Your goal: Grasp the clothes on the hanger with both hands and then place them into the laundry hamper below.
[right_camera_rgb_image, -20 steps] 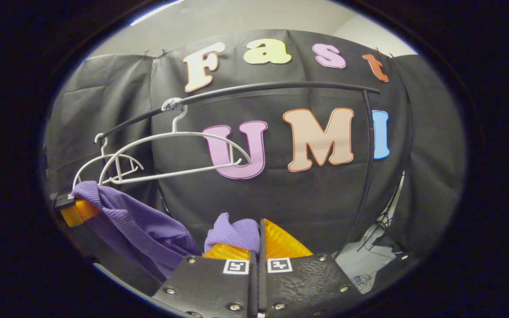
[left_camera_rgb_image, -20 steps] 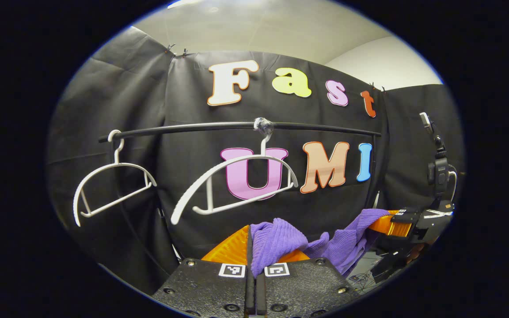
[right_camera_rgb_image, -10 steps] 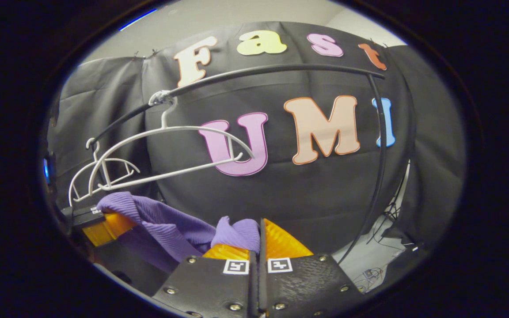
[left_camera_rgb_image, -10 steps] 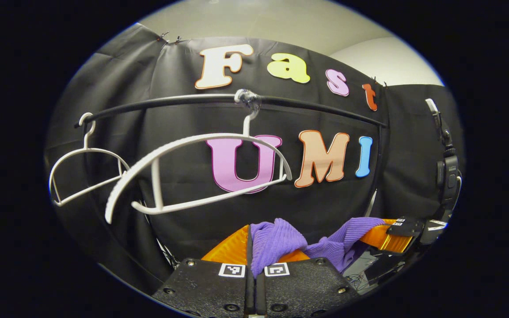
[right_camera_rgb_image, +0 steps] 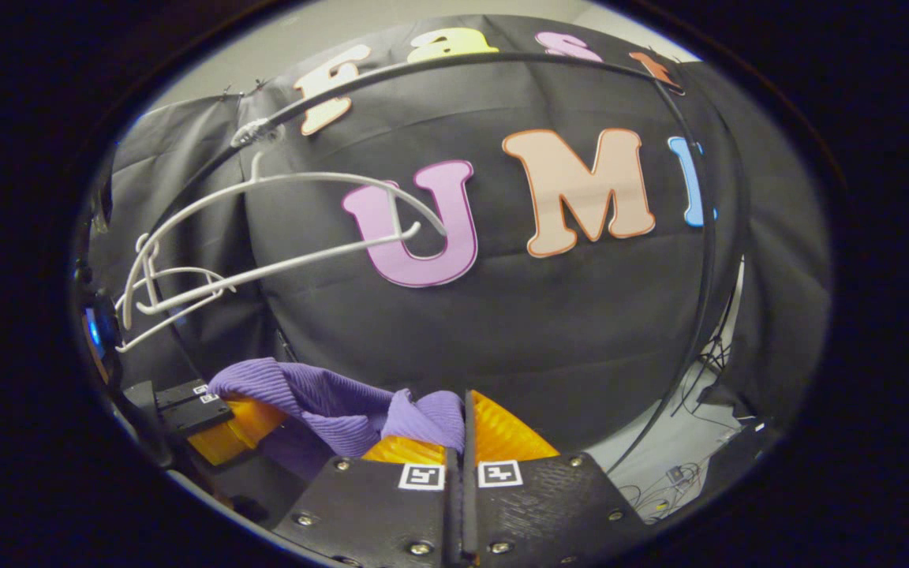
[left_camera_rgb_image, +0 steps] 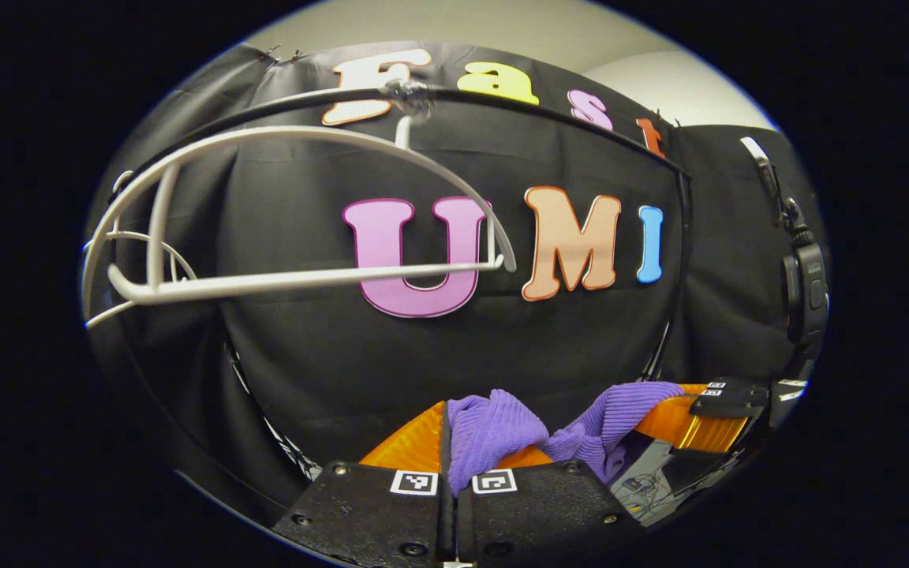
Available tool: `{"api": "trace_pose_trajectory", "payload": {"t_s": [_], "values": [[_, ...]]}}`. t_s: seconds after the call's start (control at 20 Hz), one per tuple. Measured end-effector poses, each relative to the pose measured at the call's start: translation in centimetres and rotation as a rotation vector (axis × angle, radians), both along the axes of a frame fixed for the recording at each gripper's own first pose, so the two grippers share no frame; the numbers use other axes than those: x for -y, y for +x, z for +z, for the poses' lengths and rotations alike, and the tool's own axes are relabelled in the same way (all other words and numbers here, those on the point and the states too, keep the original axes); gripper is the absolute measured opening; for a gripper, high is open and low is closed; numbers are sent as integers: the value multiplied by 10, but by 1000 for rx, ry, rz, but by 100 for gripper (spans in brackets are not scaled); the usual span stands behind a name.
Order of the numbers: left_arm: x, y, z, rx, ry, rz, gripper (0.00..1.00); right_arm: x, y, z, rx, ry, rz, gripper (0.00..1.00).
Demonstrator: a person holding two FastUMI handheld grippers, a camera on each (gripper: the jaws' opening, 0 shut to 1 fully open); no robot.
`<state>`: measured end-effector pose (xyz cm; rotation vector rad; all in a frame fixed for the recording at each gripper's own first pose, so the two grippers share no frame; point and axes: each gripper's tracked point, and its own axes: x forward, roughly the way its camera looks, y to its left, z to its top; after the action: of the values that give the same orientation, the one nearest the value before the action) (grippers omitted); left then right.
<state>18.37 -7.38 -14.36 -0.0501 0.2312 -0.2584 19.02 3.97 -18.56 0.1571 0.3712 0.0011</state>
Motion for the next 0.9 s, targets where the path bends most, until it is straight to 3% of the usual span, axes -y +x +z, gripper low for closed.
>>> {"api": "trace_pose_trajectory", "payload": {"t_s": [0.3, 0.7, 0.9], "values": [[5, 17, -61, -109, 45, -15, 2, 7, 10, -61, -111, 18, -14, 1], [17, 26, -101, -193, 75, -42, 2, 17, 24, -137, -228, 10, -25, 1], [21, 33, -163, -280, 85, -38, 2, 25, 21, -189, -317, 19, -41, 1]]}}
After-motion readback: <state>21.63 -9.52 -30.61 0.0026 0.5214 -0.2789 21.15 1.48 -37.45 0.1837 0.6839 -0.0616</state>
